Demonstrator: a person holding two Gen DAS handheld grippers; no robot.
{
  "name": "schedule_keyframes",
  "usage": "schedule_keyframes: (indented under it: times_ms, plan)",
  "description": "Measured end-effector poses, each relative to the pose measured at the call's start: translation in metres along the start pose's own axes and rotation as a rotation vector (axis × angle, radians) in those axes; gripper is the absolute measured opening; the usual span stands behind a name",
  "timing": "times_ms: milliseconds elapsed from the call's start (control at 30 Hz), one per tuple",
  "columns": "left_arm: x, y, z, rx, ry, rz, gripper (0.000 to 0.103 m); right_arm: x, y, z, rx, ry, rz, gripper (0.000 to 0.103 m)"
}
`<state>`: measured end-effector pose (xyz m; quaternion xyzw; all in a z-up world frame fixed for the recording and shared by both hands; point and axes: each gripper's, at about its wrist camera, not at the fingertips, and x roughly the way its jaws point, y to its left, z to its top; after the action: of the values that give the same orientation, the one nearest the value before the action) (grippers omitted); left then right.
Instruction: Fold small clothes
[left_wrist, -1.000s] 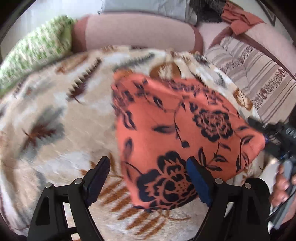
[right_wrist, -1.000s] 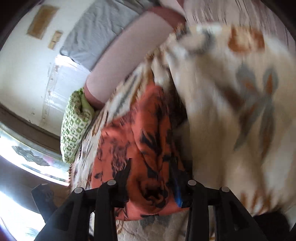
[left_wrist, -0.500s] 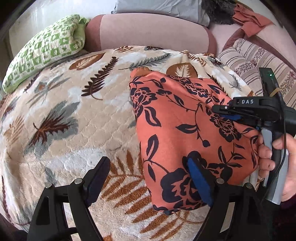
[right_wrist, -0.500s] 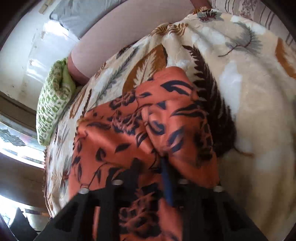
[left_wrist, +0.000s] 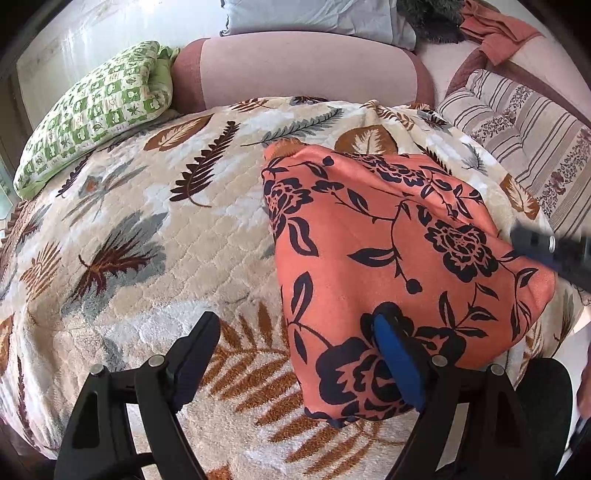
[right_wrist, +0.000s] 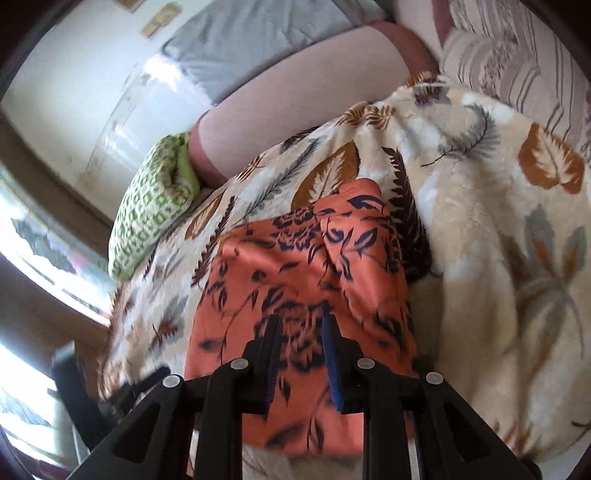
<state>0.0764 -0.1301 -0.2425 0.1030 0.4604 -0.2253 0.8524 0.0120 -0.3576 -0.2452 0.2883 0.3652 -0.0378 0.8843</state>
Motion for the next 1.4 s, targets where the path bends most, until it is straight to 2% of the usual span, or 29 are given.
schedule_keyframes:
  times_ms: [67,100,133,200,333,533,600,700,800,933,1000,1067,1233,1400]
  plan:
    - [0.001,0.000,0.000,-0.003,0.005,-0.011,0.087,0.008,-0.002,-0.010,-0.021,0.049,-0.056,0.025]
    - [0.002,0.000,0.000,-0.003,0.009,-0.013,0.087,0.025,-0.010,-0.018,-0.014,0.114,-0.106,0.026]
    - [0.002,-0.001,-0.001,-0.003,0.010,-0.008,0.087,0.034,-0.019,-0.024,0.004,0.137,-0.100,0.026]
    - [0.002,-0.002,-0.001,0.002,0.007,-0.002,0.087,0.036,-0.025,-0.028,0.017,0.080,-0.069,0.026]
    - [0.003,-0.002,0.000,-0.005,0.015,-0.004,0.087,0.035,-0.018,-0.029,-0.020,0.084,-0.097,0.026]
    - [0.004,-0.002,-0.002,-0.004,0.017,-0.004,0.087,0.036,-0.021,-0.031,-0.019,0.072,-0.088,0.026]
    - [0.007,-0.002,-0.002,-0.009,0.035,-0.008,0.091,0.039,-0.019,-0.033,-0.031,0.065,-0.095,0.026]
    - [0.015,-0.005,-0.003,-0.013,0.079,0.023,0.100,0.041,-0.018,-0.033,-0.036,0.067,-0.105,0.026]
    - [0.016,-0.016,-0.003,0.037,0.089,0.060,0.100,0.043,-0.018,-0.032,-0.021,0.076,-0.105,0.026]
    - [0.015,-0.035,0.003,0.156,0.103,0.154,0.100,0.043,-0.022,-0.032,0.004,0.071,-0.090,0.027]
    - [0.015,-0.038,0.005,0.170,0.115,0.172,0.100,0.043,-0.022,-0.032,0.003,0.074,-0.092,0.027]
    - [0.015,-0.035,0.007,0.144,0.135,0.161,0.100,0.044,-0.022,-0.031,0.012,0.084,-0.092,0.027]
    - [0.016,-0.021,0.007,0.025,0.216,0.080,0.100,0.044,-0.023,-0.029,0.013,0.091,-0.089,0.027]
    - [0.010,-0.027,0.005,0.039,0.220,0.102,0.100,0.044,-0.024,-0.030,0.012,0.088,-0.090,0.027]
